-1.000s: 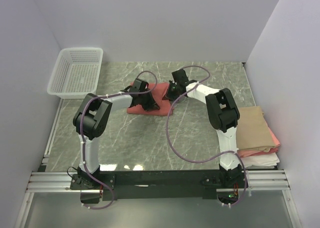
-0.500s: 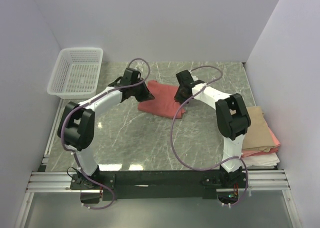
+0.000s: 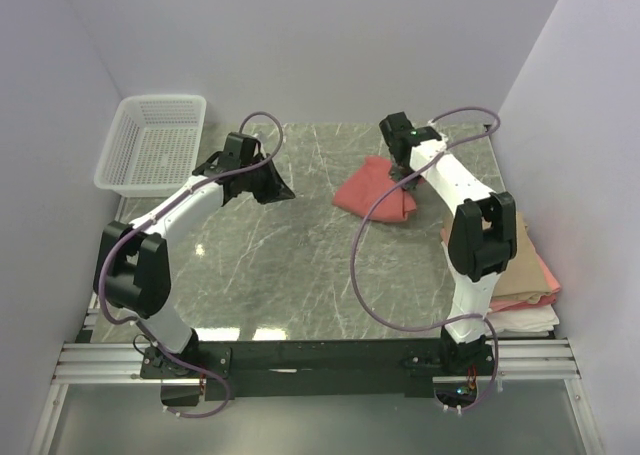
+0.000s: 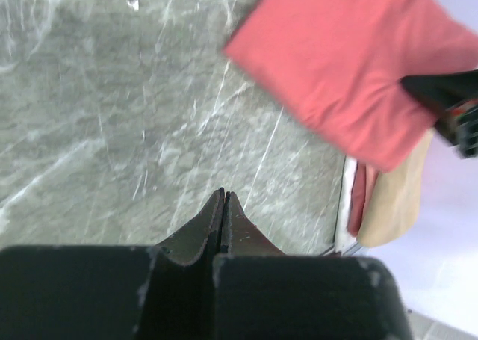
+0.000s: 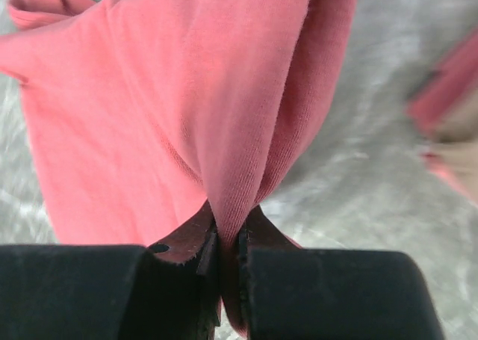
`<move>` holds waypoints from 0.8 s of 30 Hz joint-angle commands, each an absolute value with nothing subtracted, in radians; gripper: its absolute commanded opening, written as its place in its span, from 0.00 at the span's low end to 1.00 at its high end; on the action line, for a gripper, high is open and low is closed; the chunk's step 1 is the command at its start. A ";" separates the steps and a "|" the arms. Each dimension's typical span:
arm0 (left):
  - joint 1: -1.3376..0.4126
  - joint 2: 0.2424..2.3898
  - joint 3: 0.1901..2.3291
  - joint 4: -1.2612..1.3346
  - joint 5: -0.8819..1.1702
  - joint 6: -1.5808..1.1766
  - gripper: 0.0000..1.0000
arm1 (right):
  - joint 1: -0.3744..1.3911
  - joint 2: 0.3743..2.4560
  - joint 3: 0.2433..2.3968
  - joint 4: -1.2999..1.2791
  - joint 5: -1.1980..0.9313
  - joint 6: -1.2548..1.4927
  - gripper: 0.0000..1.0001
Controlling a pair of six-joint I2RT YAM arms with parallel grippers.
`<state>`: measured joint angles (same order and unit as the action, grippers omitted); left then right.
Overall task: Fold and stack the t-shirts
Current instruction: Neatly place the folded tshirt to the corner
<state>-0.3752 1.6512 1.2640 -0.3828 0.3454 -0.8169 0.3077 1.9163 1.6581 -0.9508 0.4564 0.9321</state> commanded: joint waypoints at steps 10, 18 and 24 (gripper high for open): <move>-0.371 1.554 1.233 -0.408 0.423 -0.750 0.01 | 0.131 1.850 1.873 -1.390 0.618 1.072 0.00; -0.371 1.551 1.221 -0.411 0.434 -0.741 0.01 | 0.029 1.836 1.940 -1.440 0.600 0.997 0.00; -0.371 1.559 1.227 -0.425 0.431 -0.735 0.01 | -0.054 1.835 2.052 -1.440 0.542 0.927 0.00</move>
